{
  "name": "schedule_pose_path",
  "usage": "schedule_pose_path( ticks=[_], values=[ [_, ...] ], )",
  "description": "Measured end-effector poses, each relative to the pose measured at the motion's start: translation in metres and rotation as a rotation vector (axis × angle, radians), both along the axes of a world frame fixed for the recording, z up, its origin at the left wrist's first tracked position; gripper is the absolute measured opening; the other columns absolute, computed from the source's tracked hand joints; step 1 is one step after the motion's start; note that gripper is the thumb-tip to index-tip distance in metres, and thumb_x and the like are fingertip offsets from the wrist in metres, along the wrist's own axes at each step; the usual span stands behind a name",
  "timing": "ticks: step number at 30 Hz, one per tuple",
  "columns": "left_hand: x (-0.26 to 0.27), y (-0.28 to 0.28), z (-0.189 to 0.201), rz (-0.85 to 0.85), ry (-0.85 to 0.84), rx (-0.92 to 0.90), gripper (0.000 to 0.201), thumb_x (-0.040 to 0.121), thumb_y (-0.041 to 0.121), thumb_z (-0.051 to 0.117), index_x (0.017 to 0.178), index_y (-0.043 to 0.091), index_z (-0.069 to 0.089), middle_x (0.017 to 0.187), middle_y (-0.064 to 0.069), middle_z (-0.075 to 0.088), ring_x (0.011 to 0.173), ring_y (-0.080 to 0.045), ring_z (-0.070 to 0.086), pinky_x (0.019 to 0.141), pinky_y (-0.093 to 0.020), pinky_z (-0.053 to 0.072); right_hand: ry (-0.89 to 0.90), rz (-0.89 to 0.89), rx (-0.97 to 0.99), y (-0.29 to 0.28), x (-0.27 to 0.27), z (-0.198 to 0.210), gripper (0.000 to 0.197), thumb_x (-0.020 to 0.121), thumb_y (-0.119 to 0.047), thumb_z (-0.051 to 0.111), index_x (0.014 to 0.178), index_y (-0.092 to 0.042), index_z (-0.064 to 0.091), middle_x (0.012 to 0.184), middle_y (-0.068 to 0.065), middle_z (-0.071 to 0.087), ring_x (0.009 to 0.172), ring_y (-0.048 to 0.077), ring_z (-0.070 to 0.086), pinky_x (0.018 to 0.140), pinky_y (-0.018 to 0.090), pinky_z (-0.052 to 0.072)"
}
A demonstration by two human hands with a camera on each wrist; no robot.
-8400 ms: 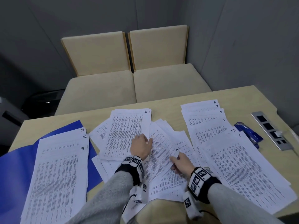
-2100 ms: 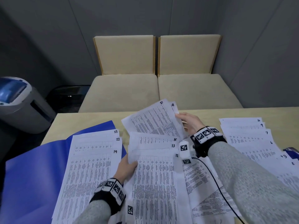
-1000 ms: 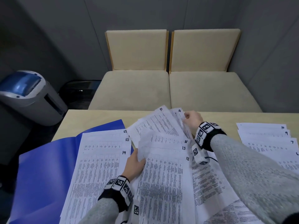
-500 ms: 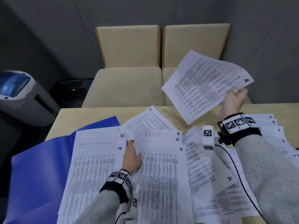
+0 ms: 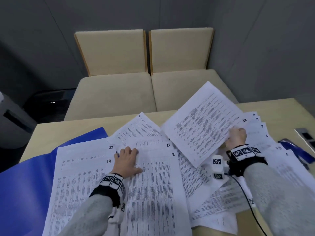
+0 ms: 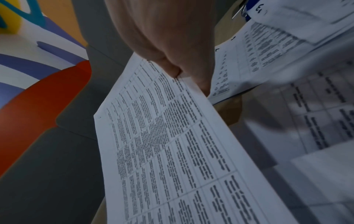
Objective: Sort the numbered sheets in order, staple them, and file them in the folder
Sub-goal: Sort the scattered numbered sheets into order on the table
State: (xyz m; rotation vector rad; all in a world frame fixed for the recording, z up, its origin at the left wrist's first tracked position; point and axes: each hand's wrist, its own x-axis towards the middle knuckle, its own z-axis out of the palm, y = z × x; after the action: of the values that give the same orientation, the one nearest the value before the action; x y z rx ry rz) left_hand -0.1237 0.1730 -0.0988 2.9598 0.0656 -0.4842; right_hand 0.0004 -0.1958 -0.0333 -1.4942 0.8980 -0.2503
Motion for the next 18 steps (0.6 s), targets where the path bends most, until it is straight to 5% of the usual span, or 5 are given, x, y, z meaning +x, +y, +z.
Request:
schedule_pose_path(
  ticks=[4, 11, 13, 16, 18],
  values=[
    [0.005, -0.001, 0.005, 0.023, 0.032, 0.003, 0.074, 0.067, 0.056, 0.073, 0.125, 0.024, 0.038, 0.122, -0.001, 0.040, 0.115, -0.021, 0.037, 0.101, -0.039, 0.031, -0.012, -0.027, 0.034, 0.004, -0.006, 0.002, 0.035, 0.098, -0.006, 0.038, 0.130, 0.005, 0.047, 0.129, 0.015, 0.054, 0.114, 0.029, 0.055, 0.086, 0.028, 0.043],
    [-0.001, -0.002, 0.005, -0.032, -0.032, -0.007, 0.069, 0.068, 0.055, 0.072, 0.119, 0.020, 0.042, 0.121, -0.002, 0.038, 0.112, -0.022, 0.037, 0.096, -0.038, 0.029, -0.001, -0.041, 0.072, -0.014, -0.001, 0.003, 0.036, 0.092, 0.000, 0.042, 0.127, -0.004, 0.050, 0.132, 0.014, 0.055, 0.114, 0.031, 0.056, 0.096, 0.039, 0.048],
    [-0.005, -0.003, 0.003, -0.056, -0.068, -0.015, 0.066, 0.071, 0.054, 0.071, 0.120, 0.020, 0.043, 0.124, -0.001, 0.039, 0.114, -0.021, 0.038, 0.097, -0.038, 0.027, 0.047, -0.053, 0.074, -0.020, -0.002, 0.004, 0.036, 0.092, 0.000, 0.043, 0.128, -0.002, 0.050, 0.130, 0.012, 0.055, 0.110, 0.029, 0.057, 0.087, 0.028, 0.050],
    [-0.008, -0.002, 0.004, -0.064, -0.083, -0.061, 0.066, 0.072, 0.051, 0.073, 0.122, 0.018, 0.043, 0.137, -0.002, 0.034, 0.125, -0.021, 0.035, 0.106, -0.041, 0.022, 0.016, -0.019, 0.079, -0.023, -0.002, 0.006, 0.016, 0.097, -0.001, 0.037, 0.110, -0.006, 0.046, 0.104, 0.024, 0.057, 0.091, 0.019, 0.048, 0.071, 0.011, 0.041],
    [-0.007, -0.001, 0.006, -0.058, -0.041, -0.078, 0.068, 0.073, 0.049, 0.073, 0.124, 0.017, 0.042, 0.149, -0.004, 0.024, 0.137, -0.022, 0.026, 0.114, -0.046, 0.014, 0.006, 0.002, 0.069, -0.023, -0.001, 0.004, 0.010, 0.098, -0.002, 0.034, 0.103, -0.011, 0.034, 0.076, 0.007, 0.045, 0.070, 0.011, 0.054, 0.073, 0.011, 0.037]
  ],
)
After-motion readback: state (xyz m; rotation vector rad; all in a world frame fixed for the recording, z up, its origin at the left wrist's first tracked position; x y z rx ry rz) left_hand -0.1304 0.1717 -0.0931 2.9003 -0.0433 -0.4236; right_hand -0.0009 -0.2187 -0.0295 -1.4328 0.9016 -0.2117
